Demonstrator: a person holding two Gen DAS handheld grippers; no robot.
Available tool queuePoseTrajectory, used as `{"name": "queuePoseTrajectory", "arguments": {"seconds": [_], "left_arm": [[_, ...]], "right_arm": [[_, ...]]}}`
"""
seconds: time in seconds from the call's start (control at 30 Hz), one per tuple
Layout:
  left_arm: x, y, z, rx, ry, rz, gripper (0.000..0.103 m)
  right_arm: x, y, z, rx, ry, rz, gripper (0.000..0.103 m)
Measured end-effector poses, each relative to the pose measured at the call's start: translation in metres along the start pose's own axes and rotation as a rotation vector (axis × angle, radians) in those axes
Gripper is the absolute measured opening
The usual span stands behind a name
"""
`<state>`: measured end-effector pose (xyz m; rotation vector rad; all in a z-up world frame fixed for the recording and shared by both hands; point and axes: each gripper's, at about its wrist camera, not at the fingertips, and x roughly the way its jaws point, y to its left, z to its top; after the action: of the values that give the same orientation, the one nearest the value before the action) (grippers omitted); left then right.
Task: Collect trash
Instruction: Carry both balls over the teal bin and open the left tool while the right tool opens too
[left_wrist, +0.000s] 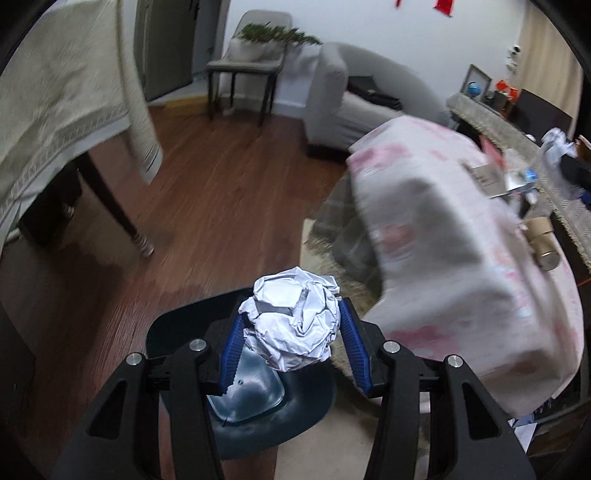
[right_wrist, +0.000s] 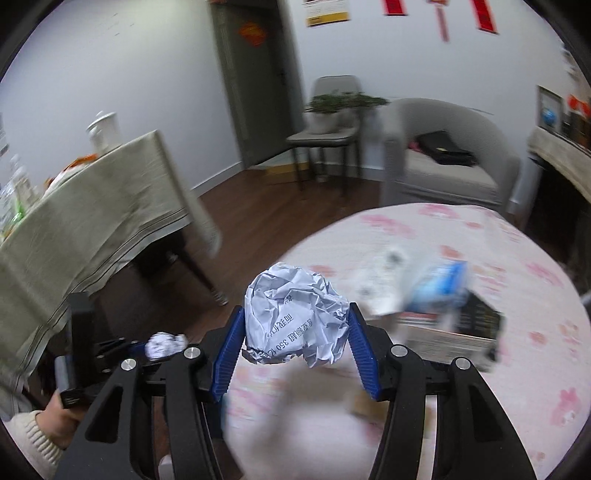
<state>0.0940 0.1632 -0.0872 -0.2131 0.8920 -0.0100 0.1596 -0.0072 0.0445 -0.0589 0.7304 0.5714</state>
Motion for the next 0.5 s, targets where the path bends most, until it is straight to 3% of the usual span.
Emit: {"name": "queuePoseTrajectory", "arguments": {"seconds": [0.3, 0.5], "left_arm": [[0.008, 0.035, -0.015, -0.007, 0.068, 0.012, 0.061], [-0.007, 0.056, -0.016, -0.026, 0.046, 0.004, 0.064]], "right_arm": [[0.044, 0.069, 0.003, -0.089, 0.064, 0.094, 0.056], [0.069, 0.099, -0.002, -0.118, 0.107, 0.12, 0.056]]}}
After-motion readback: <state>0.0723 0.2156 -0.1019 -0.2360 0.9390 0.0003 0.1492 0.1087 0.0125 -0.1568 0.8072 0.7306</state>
